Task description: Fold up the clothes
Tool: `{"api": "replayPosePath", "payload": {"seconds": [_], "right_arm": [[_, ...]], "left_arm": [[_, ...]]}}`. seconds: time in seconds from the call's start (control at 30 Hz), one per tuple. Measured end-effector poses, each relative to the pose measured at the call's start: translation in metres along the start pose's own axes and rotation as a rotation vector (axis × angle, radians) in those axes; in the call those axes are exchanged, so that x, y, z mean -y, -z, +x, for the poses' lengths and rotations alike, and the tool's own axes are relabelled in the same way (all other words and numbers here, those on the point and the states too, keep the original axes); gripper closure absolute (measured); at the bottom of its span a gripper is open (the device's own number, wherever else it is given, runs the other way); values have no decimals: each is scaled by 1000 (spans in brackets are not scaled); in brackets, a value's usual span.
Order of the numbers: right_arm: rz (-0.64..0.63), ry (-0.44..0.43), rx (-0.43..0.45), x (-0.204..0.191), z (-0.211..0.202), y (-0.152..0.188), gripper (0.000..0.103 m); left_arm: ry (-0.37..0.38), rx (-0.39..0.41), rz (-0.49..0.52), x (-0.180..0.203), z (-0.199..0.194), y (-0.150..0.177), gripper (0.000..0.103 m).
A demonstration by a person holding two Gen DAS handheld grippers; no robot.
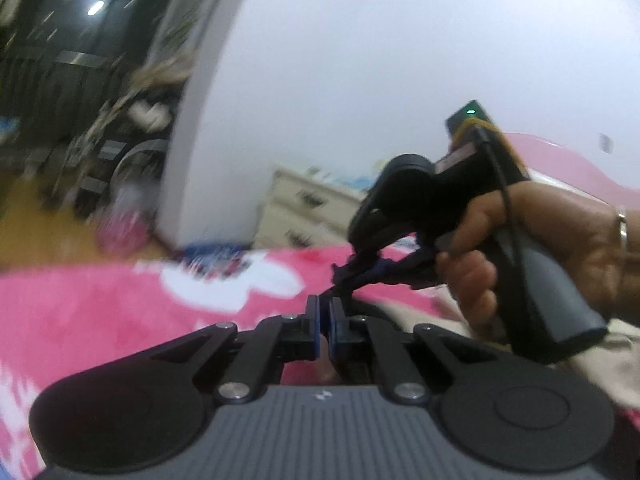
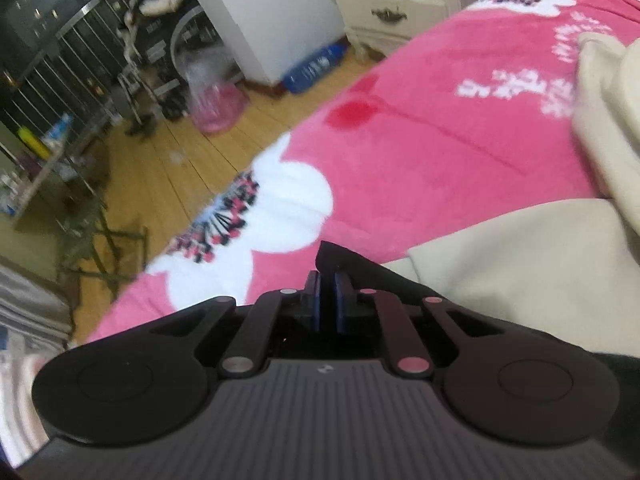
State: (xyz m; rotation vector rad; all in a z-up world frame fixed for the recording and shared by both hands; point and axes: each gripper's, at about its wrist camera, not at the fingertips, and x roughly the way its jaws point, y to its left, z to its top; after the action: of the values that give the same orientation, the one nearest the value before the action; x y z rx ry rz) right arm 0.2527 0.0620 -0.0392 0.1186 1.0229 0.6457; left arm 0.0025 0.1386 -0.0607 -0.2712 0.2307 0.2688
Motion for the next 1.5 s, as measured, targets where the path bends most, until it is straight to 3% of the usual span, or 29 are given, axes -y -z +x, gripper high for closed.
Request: {"api": "replayPosePath", "payload": {"seconds": [0.17,0.33,0.6,0.7,0.73,0.93,1.0,1.13,1.27,1.33,1.4,1.5], "right_arm": [[67,-101,129,23,-57,12,98],[142,-148,231,61,-113,43,98],[215,-64,278,119,-136,98,98],[250,-21,270,139,-124,110,98],[257,3,262,144,-120,113,98],[376,101,237,179,-112,127,94],[369,114,275,180,-125,128,94],[257,78,316,164,-146,122,94],[148,-47,122,149,-116,116,94],[111,-4,20,149,-93,119,94],[120,153,-62,157,-73,120,94],[192,183,-31,169,-77,117,94]], "left_arm": [[142,43,125,25,-20,-2,98],[266,26,233,52,-32,14,98],[359,-76,375,84,-19,60,97],[387,-162,396,86,-7,73,95],[399,-193,396,86,-3,75,89],[500,-275,228,60,5,61,69],[536,-297,126,46,9,51,69],[511,-383,-43,27,34,42,69],[387,-534,-72,24,57,57,70],[377,-569,-112,15,64,63,70],[379,-589,-162,7,64,64,70],[402,-532,-161,3,58,57,70]]}}
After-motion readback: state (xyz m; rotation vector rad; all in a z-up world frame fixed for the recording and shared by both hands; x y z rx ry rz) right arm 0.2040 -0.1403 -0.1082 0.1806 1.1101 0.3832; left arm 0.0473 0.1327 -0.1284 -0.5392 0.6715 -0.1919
